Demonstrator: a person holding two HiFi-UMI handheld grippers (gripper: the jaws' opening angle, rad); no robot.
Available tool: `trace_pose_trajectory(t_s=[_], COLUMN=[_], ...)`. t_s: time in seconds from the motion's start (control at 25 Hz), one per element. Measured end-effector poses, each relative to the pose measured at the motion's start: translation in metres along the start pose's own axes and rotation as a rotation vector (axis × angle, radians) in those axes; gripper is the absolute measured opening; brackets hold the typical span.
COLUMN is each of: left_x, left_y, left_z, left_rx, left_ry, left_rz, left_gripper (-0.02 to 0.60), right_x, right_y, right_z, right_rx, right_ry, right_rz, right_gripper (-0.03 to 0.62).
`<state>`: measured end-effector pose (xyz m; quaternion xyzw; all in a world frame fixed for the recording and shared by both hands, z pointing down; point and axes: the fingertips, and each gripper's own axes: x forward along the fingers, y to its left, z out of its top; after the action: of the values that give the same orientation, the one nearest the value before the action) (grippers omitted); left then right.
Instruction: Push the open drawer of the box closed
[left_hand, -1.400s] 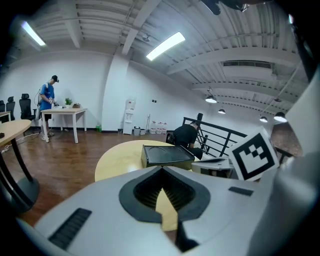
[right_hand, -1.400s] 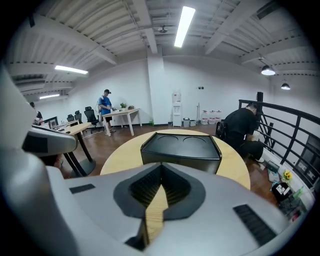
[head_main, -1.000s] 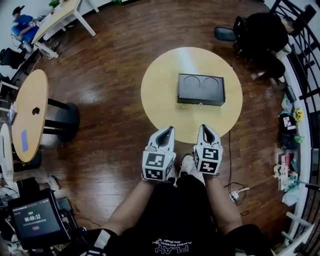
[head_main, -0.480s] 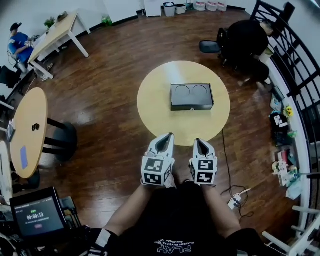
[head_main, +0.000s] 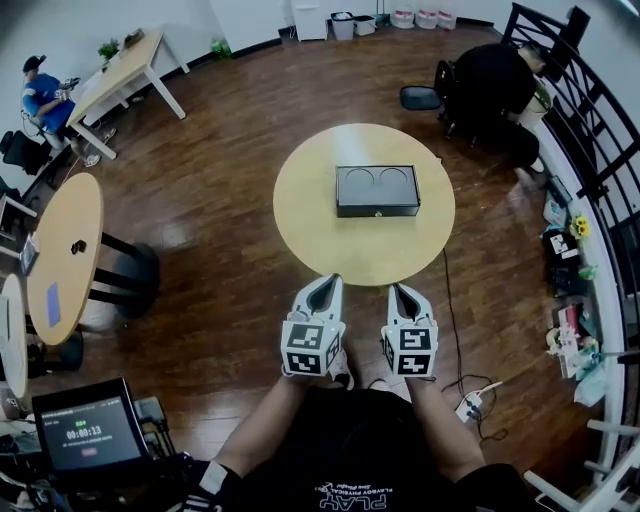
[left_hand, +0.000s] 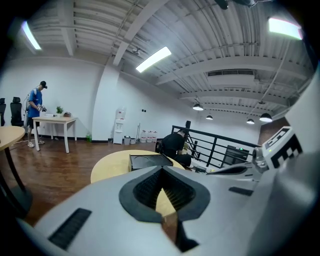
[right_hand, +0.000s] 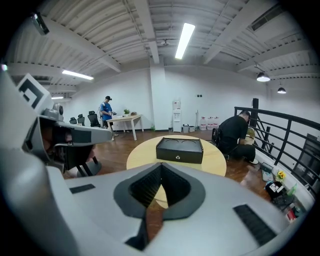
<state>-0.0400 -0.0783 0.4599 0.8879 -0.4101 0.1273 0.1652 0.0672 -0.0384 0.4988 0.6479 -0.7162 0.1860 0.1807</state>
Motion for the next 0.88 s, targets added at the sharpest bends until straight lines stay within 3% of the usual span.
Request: trace_pose_trajectory(t_s=[0.12,0.56,0.88], left_x=[-0.017,-0.086,-0.141], left_y=[-0.042,-0.105,-0.142], left_z=[-0.022,-0.048,-0.081], left_rx=[0.000,0.028,0.026], left_ry=[0.023,0.000,0.015], left_rz=[0.005,0.051,0.119], left_gripper=[-0.003,-0.003,-0.003], right_x=[-0.032,-0.112,-0.167], right_y=[-0.016,-0.019,-0.004], right_z=[-0.024,-0.054,-0.087], right_rx=[0.001,-0.013,-0.025], right_ry=[-0.002,-0.057,-0.055], right_rz=[0.015,0.032,0.100], right_gripper=[0.006,0.006,0.006])
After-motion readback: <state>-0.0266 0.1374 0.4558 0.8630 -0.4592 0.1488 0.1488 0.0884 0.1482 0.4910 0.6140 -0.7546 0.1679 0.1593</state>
